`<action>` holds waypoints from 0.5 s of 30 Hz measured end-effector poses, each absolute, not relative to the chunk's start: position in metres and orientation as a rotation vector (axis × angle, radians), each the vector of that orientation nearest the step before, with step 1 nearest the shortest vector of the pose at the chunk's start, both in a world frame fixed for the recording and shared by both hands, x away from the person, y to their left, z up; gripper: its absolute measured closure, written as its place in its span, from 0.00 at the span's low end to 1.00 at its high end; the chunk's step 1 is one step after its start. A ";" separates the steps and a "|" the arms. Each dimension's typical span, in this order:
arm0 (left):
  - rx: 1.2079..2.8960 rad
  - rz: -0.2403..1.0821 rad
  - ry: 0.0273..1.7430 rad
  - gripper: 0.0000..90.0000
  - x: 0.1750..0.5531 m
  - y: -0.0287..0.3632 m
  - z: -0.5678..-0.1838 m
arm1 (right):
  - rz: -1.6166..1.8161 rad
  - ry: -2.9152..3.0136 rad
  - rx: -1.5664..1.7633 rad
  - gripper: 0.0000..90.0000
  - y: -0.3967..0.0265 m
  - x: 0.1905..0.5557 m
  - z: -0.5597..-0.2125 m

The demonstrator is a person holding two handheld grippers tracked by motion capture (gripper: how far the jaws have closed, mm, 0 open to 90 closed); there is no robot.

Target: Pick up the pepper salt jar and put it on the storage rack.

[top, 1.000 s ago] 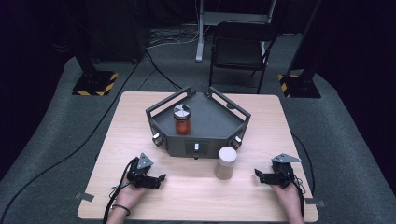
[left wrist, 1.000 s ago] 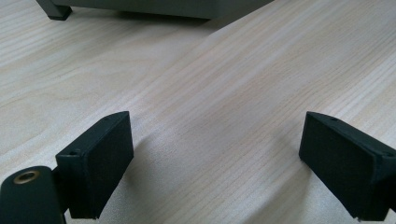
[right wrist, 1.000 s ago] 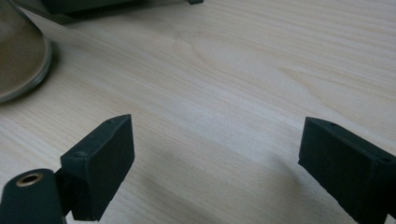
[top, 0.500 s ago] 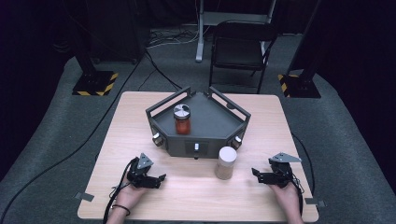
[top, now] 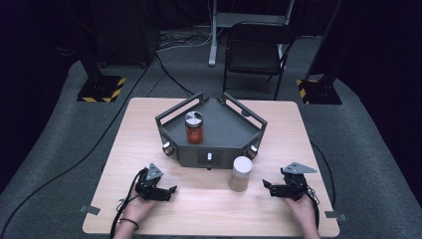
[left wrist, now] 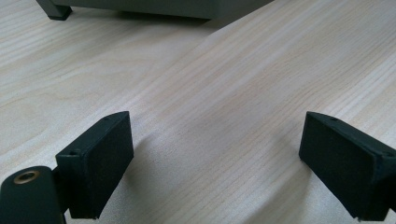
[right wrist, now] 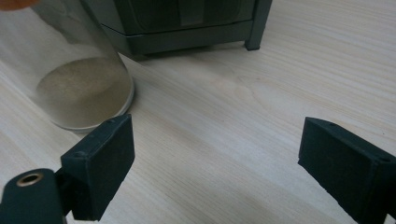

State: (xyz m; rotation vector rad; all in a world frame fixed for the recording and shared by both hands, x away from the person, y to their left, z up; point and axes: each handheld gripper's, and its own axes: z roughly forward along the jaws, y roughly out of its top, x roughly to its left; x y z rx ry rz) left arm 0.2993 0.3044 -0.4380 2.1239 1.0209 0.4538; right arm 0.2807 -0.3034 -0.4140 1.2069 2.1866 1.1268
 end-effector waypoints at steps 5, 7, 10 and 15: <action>2.124 0.454 1.021 0.10 0.299 0.304 -0.438 | 1.160 2.194 1.188 0.11 -0.302 0.280 -0.412; 2.124 0.454 1.021 0.10 0.299 0.304 -0.438 | 1.169 2.194 1.181 0.11 -0.301 0.279 -0.411; 2.124 0.454 1.021 0.10 0.299 0.304 -0.438 | 1.181 2.198 1.169 0.11 -0.300 0.278 -0.409; 2.124 0.454 1.021 0.10 0.299 0.304 -0.438 | 1.216 2.206 1.153 0.11 -0.299 0.278 -0.407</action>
